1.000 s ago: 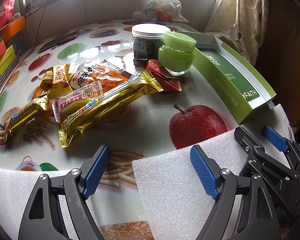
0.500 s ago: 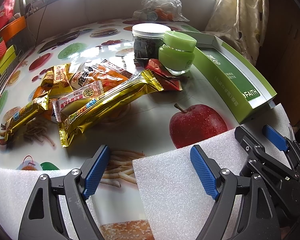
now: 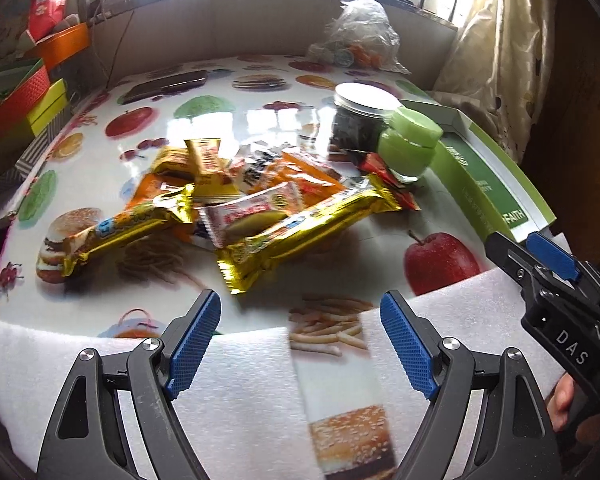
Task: Organize snacks
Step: 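Move both tools toward the pile of wrapped snacks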
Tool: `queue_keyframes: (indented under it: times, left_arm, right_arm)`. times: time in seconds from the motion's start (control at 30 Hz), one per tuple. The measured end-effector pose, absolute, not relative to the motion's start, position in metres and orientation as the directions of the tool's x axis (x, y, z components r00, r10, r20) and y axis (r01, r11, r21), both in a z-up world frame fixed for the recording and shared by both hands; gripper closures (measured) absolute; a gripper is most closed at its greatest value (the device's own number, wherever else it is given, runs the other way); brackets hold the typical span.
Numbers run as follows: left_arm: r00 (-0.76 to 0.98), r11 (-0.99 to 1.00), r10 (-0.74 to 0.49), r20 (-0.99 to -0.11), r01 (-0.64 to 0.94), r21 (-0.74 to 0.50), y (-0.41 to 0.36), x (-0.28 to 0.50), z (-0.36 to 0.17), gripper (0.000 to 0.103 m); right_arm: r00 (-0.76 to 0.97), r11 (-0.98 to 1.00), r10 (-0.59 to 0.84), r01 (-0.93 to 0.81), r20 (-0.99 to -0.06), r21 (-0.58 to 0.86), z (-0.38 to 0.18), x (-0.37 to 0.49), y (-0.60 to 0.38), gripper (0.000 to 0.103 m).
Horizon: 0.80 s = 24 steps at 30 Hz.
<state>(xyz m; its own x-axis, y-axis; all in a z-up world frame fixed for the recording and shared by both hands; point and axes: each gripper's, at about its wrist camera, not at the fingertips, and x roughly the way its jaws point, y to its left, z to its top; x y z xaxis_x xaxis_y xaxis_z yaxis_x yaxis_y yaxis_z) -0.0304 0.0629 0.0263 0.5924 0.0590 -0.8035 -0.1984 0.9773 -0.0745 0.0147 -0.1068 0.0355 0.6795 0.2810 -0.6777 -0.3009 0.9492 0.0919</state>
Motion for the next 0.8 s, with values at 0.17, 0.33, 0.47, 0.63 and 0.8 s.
queue_keyframes:
  times: [0.17, 0.33, 0.47, 0.63, 0.8]
  left_arm:
    - [0.593, 0.962, 0.088, -0.800, -0.258, -0.086, 0.096, -0.032, 0.026, 0.021]
    - [0.595, 0.962, 0.088, -0.799, -0.259, -0.087, 0.111, -0.031, 0.024, 0.021]
    - [0.585, 0.953, 0.076, -0.808, -0.279, -0.113, 0.122, -0.028, 0.020, 0.021]
    - [0.580, 0.943, 0.115, -0.806, -0.319, -0.096, 0.137, -0.030, 0.021, 0.021]
    - [0.579, 0.930, 0.145, -0.802, -0.357, -0.090, 0.155, -0.030, 0.024, 0.021]
  right_arm:
    - [0.617, 0.915, 0.370, -0.371, -0.695, 0.157, 0.034, 0.029, -0.080, 0.037]
    - [0.548, 0.871, 0.467, -0.422, -0.694, 0.253, 0.035, 0.043, -0.055, 0.037]
    - [0.472, 0.845, 0.516, -0.417, -0.715, 0.334, 0.023, 0.057, -0.039, 0.038]
    - [0.449, 0.831, 0.547, -0.388, -0.707, 0.397, 0.016, 0.069, -0.030, 0.039]
    - [0.423, 0.833, 0.547, -0.358, -0.722, 0.421, 0.010, 0.079, -0.020, 0.042]
